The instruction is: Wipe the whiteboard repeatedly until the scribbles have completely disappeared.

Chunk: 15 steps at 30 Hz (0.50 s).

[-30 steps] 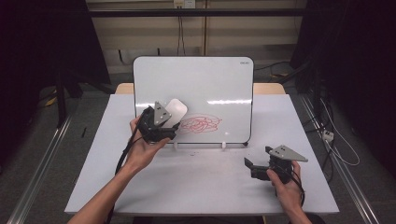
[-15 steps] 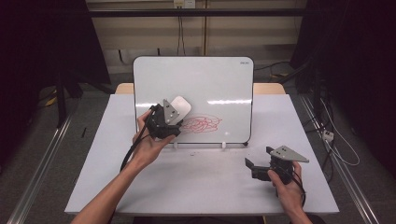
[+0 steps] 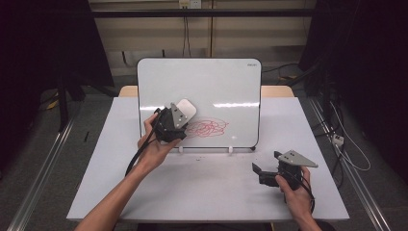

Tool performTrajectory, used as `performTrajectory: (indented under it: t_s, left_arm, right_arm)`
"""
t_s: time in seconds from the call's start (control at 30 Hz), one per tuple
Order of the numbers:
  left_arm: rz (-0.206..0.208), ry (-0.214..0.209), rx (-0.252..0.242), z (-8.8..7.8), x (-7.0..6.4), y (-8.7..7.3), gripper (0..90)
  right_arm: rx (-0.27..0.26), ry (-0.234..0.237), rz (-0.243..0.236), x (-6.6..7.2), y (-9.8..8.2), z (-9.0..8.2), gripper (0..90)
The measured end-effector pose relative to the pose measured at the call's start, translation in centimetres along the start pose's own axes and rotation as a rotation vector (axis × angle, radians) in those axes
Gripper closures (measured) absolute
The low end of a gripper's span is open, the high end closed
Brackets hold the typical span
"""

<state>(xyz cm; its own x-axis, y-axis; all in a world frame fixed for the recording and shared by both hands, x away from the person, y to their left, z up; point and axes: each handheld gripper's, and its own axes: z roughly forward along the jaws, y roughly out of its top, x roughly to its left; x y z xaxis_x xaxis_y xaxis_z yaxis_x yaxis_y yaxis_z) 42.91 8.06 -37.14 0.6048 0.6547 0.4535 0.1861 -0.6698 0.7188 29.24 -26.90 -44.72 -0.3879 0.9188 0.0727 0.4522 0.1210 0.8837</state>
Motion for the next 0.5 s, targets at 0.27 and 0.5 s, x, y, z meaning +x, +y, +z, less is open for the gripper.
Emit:
performTrajectory:
  t_s: [0.27,0.5]
  left_arm:
    - [0.028,0.034,0.017,0.41,-0.46,-0.17,31.1]
    - [0.008,0.041,0.009,0.48,-0.64,-0.22,31.1]
  right_arm:
    - [0.001,-0.001,0.002,-0.02,-0.02,-0.01,5.5]
    - [0.003,-0.001,0.001,0.04,-0.02,-0.04,5.5]
